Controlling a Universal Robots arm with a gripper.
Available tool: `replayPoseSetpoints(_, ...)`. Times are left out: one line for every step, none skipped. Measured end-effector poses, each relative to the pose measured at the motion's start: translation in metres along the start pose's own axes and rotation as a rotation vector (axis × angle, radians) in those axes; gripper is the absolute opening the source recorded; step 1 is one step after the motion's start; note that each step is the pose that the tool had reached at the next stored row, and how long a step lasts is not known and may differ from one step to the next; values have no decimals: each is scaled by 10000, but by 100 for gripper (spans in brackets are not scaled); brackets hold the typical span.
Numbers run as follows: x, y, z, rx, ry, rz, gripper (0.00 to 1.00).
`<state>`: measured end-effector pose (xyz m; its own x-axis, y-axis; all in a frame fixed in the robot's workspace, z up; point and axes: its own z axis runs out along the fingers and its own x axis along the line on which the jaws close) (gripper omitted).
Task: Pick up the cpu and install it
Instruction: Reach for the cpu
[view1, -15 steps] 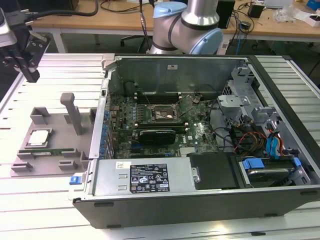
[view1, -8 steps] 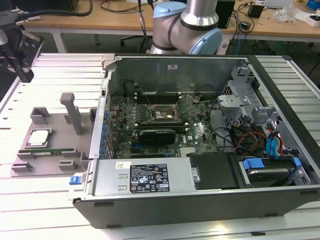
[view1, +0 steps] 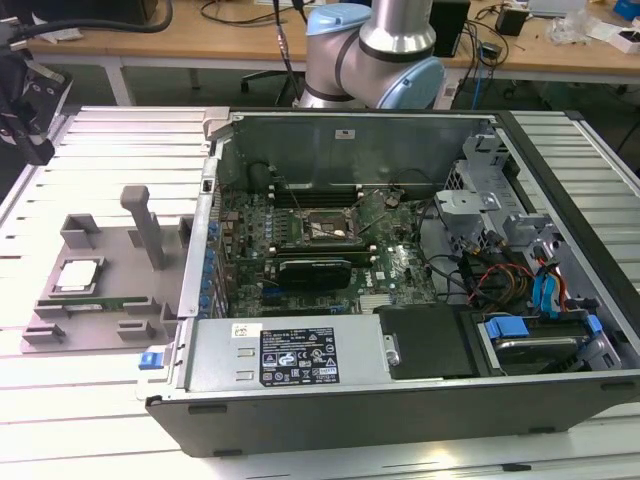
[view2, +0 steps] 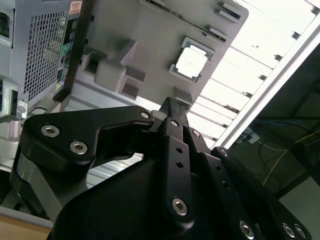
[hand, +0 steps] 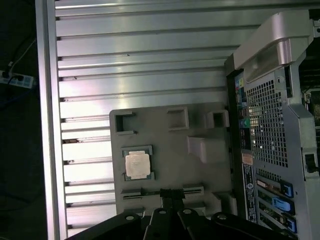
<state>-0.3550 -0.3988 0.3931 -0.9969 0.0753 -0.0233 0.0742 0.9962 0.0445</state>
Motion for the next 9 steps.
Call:
replayPoseSetpoints(10, -1, 0, 0, 0, -1, 11)
replayPoseSetpoints(22, -2, 0, 0, 0, 0, 11)
replayPoseSetpoints(38, -3, -1, 0, -1, 0, 11)
replayPoseSetpoints(69, -5, -2, 0, 0, 0, 11)
replayPoseSetpoints(88, -7, -2, 0, 0, -1, 11)
replayPoseSetpoints(99, -8, -2, 0, -1, -1, 11)
replayPoseSetpoints(114, -9, -3, 0, 0, -1, 11)
replayPoseSetpoints(134, -10, -3, 0, -1, -1, 11)
replayPoseSetpoints(145, -11, -4, 0, 0, -1, 11)
